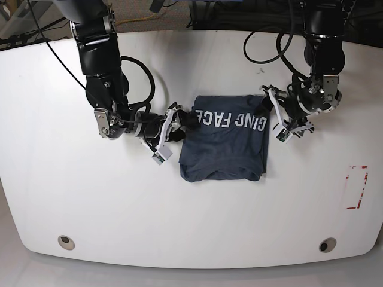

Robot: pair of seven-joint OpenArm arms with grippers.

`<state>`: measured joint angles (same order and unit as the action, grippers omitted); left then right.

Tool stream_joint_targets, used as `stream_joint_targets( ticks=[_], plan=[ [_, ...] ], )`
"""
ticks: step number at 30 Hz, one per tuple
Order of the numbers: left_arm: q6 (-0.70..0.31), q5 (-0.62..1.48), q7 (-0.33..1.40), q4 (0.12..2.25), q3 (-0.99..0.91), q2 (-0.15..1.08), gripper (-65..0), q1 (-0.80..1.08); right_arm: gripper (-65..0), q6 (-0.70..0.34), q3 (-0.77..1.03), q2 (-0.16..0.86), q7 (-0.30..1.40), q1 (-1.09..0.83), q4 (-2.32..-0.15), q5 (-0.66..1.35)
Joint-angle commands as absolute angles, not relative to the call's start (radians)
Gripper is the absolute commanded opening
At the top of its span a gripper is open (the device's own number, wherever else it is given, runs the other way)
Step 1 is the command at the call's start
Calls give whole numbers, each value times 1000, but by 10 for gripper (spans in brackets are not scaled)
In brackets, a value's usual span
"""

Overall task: Fold the T-shirt properly
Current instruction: 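Release the right gripper and grasp the folded shirt with the left gripper, then carry the folded shirt with the left gripper toward the red square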

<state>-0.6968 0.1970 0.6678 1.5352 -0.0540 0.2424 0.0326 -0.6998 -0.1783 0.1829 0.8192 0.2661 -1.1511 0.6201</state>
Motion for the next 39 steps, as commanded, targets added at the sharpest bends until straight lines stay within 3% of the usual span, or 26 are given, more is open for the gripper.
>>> stream_joint_targets(
  ticks=[1,9,14,19,25,31,39],
  plan=[
    [-698,217,674,1624,-68,248,-258,19,-295,-698,-174,191,819,286,-1236,625],
    [-698,206,748,1839,-131,191,-257,30,-295,-698,-125,189,954,265,-1449,625],
    [-698,206,748,1859,-48,159,-247,-10,-295,-698,-18,189,1003,249,-1520,624],
    [-449,206,716,1799,84,150,-119,-58,-295,-698,73,223,1007,248,-1520,624],
    [-151,154,570,1701,189,104,-61,-73,-295,-698,125,260,1006,231,-1518,622],
    [-67,-36,463,1577,283,38,-58,-53,-295,-698,143,268,1006,220,-1518,622],
    [-68,-173,346,1322,317,5,-58,-50,-295,-698,143,260,1004,200,-1520,624]
  ],
)
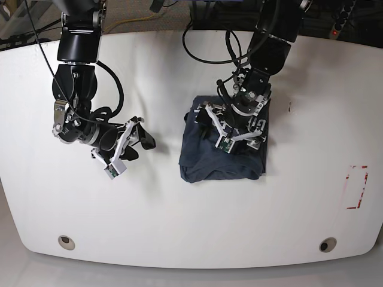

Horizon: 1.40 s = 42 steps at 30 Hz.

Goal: Fold the T-shirt properly

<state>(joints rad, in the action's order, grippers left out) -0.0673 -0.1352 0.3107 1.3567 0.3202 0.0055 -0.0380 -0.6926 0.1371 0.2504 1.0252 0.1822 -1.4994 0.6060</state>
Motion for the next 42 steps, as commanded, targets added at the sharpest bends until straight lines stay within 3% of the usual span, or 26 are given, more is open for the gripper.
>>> stream_joint_targets(
  ticks=[1,7,19,31,35,42],
  plan=[
    [-70,-173,346,1305,317,8,-58,-50,-295,-698,143,260,1004,200,-1521,625],
    [-96,-168,344,1279,269,137,-58,-45,-295,-698,143,271,1004,196,-1524,727],
    [-389,-170,340,1196,-42,423,-64,1,-295,-698,142,268,1004,196,-1524,746],
    [-559,-165,206,1024,-162,671,-101,47,-295,-698,140,262,1000,134,-1524,745],
    [-619,-91,209,1058,-246,708,-101,110,-295,-698,142,262,998,120,-1524,745],
    [-676,90,294,1311,-340,757,-101,234,-295,-698,143,269,935,87,-1540,723]
  ],
)
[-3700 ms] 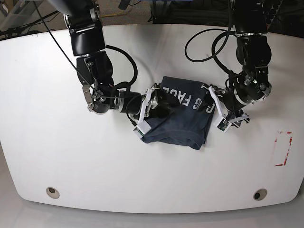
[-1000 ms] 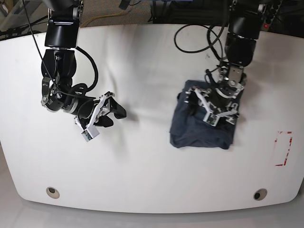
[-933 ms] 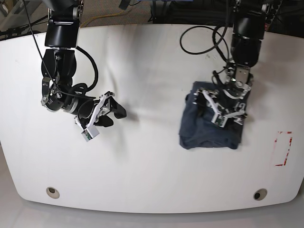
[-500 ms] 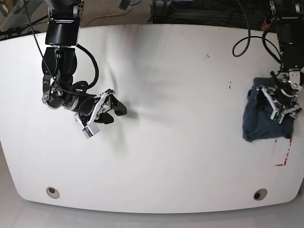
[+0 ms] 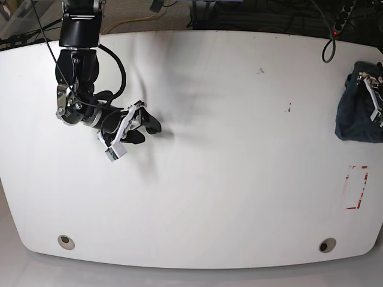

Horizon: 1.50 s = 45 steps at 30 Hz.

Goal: Fold the T-shirt properly

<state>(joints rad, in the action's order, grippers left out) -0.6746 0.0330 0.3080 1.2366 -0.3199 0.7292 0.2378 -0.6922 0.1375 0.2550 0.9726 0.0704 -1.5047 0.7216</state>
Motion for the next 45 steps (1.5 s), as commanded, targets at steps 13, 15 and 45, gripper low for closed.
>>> stream_joint_targets(
  ticks=[13,15,45],
  plan=[
    [-587,173,163,1452,-349,602,-103,143,-295,-572,145,232,438,-4,-1598,239],
    [-561,173,116,1452,-314,562,-103,125,-295,-545,145,231,321,-30,-1595,147],
    [-122,48,-150,1859,-88,136,-96,885,-293,-469,332,199,-74,-727,-1704,240]
  ],
)
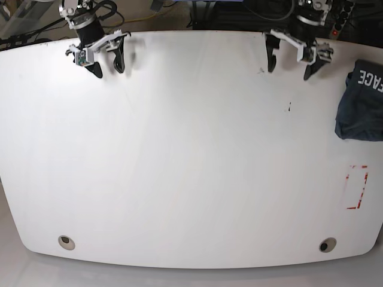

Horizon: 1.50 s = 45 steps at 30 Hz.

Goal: Fold the T-shirt properly

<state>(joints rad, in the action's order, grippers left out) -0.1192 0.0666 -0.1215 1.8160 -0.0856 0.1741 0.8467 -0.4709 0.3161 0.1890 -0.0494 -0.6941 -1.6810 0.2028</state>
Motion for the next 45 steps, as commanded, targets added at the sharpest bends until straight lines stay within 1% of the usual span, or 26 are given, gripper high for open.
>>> stream_joint_targets(
  ticks=[1,3,5,12,16,20,25,28,31,33,39,45],
  plan=[
    [-111,33,-150,1873,-104,107,-94,923,-293,-469,346,199,-74,-759,-1713,265],
    [-85,18,-150,1890,-134,71,-86,980,-293,-469,355,199,-74,-803,-1722,289],
    [-70,16,-150,1896,-142,31,-64,1046,-293,-469,351,199,-74,-869,-1727,305],
    [-67,22,-150,1862,-139,22,-64,1190,-293,-472,343,196,-74,-1046,-1707,309],
    [-65,22,-150,1782,-139,16,-60,1208,-293,-472,271,200,-74,-1093,-1649,302],
    [-65,22,-150,1641,-139,7,-60,1185,-293,-470,232,200,-74,-1087,-1514,302],
    [-65,16,-150,1442,-137,8,-58,1058,-293,-464,163,200,-73,-969,-1310,295],
    [-65,15,-148,1307,-137,8,-58,969,-293,-463,143,200,-73,-875,-1182,248],
    [-65,15,-148,1130,-137,16,-58,860,-293,-463,143,191,-74,-779,-1033,188],
    [-65,15,-148,1041,-137,19,-58,806,-293,-463,139,191,-74,-737,-981,182],
    [-71,15,-148,670,-134,54,-58,564,-293,-461,137,196,-68,-570,-759,174],
    [-67,16,-150,335,-38,91,-63,351,-293,-461,137,200,-71,-409,-549,174]
  ],
)
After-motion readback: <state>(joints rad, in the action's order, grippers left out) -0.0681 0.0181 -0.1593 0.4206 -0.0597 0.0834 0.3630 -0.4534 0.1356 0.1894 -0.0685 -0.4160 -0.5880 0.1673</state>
